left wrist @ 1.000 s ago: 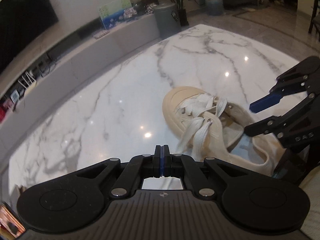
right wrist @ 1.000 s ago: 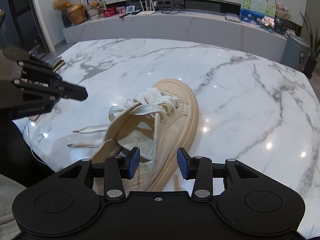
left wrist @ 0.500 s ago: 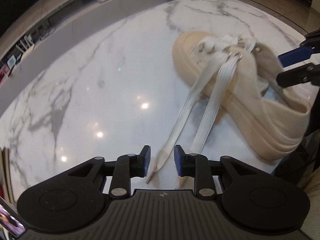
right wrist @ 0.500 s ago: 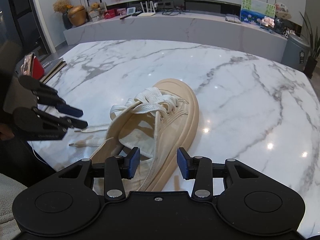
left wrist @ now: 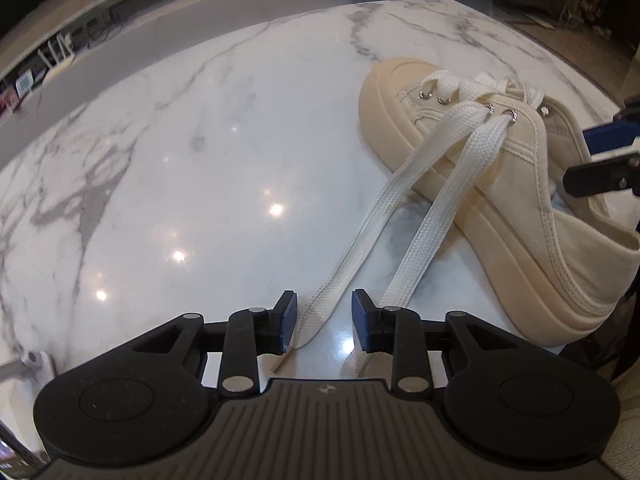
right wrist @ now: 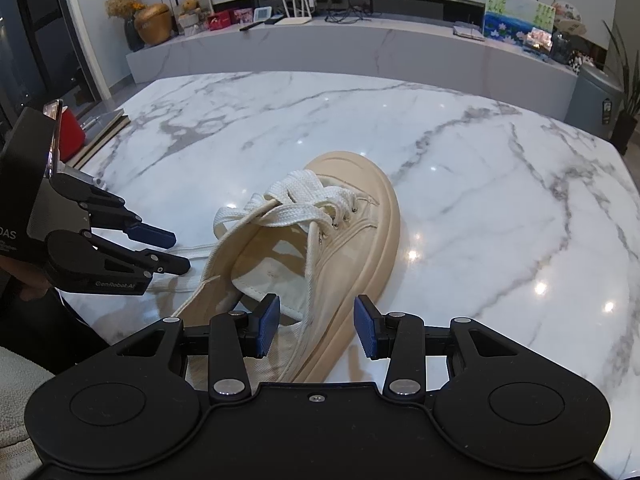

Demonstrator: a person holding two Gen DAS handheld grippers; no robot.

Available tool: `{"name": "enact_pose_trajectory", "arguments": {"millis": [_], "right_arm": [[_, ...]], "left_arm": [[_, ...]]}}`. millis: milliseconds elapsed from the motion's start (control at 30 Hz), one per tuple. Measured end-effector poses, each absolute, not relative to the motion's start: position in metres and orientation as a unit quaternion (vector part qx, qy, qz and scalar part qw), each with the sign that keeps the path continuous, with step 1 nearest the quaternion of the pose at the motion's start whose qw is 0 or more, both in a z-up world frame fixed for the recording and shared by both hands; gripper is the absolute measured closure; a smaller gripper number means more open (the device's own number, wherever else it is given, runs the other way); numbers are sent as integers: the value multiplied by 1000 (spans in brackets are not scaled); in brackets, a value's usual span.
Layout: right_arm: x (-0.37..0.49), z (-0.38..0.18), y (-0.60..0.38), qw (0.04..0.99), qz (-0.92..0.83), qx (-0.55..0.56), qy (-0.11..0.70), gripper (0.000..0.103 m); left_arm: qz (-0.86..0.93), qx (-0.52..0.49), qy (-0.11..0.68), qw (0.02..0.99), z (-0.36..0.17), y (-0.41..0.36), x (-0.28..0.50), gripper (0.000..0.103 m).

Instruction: Lace up shoes with both hands

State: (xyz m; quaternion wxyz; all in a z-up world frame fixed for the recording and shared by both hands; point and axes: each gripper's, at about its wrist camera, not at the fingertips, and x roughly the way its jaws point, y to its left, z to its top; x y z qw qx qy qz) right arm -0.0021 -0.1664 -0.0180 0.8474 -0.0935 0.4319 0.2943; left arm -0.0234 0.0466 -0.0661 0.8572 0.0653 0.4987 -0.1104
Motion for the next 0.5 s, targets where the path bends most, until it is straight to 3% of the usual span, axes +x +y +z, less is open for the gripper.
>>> {"name": "enact_pose_trajectory", "arguments": {"millis": [67, 133, 500], "right_arm": [[-2, -18, -165, 847, 294, -96, 433, 64], [-2, -18, -164, 846, 295, -98, 433, 64], [-6, -16, -163, 848, 294, -113, 427, 64]], "left_arm": [[-110, 59, 498, 858, -67, 47, -23, 85], [-107, 62, 497, 859, -67, 46, -23, 100], [-98, 84, 468, 874, -42, 38, -28, 102]]}}
